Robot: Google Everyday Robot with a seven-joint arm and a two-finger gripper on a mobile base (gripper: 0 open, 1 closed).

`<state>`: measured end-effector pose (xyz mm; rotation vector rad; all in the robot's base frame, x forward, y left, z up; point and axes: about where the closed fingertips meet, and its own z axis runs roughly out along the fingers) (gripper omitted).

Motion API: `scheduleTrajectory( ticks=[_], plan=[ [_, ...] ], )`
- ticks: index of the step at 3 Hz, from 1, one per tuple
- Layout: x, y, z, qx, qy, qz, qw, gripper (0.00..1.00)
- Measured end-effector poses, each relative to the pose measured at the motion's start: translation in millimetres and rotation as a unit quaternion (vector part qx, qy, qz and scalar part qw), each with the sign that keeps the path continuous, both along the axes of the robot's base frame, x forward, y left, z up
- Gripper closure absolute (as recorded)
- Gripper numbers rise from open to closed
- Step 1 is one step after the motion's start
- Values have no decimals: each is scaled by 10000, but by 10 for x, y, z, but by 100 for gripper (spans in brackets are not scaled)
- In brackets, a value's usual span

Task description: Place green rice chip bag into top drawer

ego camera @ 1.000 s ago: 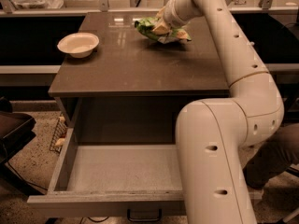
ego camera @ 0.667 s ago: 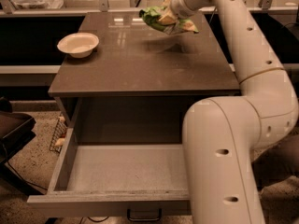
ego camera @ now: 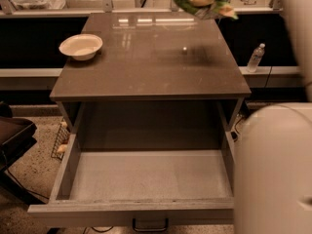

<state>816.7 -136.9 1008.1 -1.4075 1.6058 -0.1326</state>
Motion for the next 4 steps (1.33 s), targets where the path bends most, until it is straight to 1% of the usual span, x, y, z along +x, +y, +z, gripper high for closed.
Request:
scheduleTrajectory(
  ticks=[1, 2, 3, 4],
  plan=[
    [-599, -566, 778, 566, -472, -684, 9949, 100],
    [-1378, -729, 1524, 1127, -1030, -1042, 9828, 100],
    [-1904, -689, 1395, 1400, -874, -1093, 9802, 100],
    [-2183, -634, 429, 1533, 126, -965, 9834, 100]
  ],
)
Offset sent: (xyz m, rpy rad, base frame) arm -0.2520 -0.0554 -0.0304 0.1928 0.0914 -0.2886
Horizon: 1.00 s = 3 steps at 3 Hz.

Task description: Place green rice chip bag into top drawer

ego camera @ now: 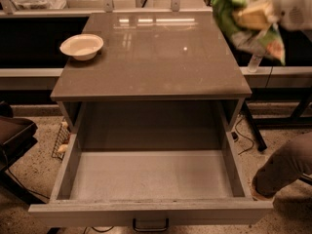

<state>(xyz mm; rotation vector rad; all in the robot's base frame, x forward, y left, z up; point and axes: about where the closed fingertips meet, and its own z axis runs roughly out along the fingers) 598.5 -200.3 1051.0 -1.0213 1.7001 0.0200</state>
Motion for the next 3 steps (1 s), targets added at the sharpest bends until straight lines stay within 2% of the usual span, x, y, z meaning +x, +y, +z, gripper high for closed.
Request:
scheduleTrajectory(
  ticks=[1, 2, 3],
  plan=[
    [-140, 215, -747, 159, 727, 681, 9949, 100],
    [-248, 572, -1112, -59, 853, 2020, 9756, 100],
    [-251, 678, -1119, -336, 571, 2578, 9639, 100]
  ],
)
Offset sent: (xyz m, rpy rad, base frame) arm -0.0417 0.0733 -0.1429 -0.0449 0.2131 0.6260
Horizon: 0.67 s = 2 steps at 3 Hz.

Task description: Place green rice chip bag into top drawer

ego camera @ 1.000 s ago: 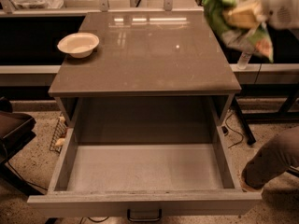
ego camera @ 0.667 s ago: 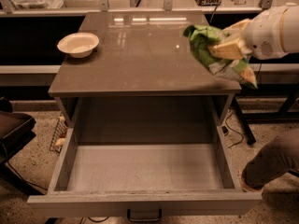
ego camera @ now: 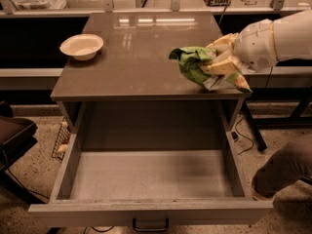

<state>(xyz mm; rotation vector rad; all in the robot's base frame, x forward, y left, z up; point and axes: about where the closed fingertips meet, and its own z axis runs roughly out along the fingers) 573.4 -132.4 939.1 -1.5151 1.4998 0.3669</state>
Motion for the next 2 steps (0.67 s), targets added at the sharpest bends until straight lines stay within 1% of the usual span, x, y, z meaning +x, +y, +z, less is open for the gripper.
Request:
scheduleTrajectory(
  ticks=[1, 2],
  plan=[
    [-115, -27, -46, -21, 26, -35, 10000, 100],
    [-539, -56, 34, -175, -72, -277, 9994, 100]
  ],
)
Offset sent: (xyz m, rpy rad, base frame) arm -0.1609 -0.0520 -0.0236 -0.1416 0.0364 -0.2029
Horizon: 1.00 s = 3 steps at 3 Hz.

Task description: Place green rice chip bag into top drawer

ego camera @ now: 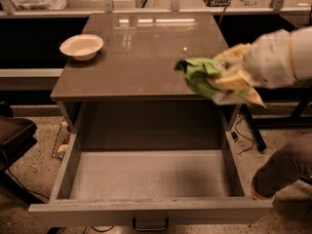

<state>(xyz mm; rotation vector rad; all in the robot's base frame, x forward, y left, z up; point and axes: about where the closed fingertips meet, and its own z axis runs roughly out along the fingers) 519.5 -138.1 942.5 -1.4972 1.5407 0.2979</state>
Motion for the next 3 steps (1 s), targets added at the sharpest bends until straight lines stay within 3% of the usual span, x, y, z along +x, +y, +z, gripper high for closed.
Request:
scheduleTrajectory(
  ticks=[1, 2, 3],
  plan=[
    [-656, 64, -175, -50, 98, -18, 9999, 100],
    [-1202, 81, -720, 17, 555, 110, 9984, 100],
    [-1176, 140, -1157, -87, 808, 359, 9960, 100]
  ],
)
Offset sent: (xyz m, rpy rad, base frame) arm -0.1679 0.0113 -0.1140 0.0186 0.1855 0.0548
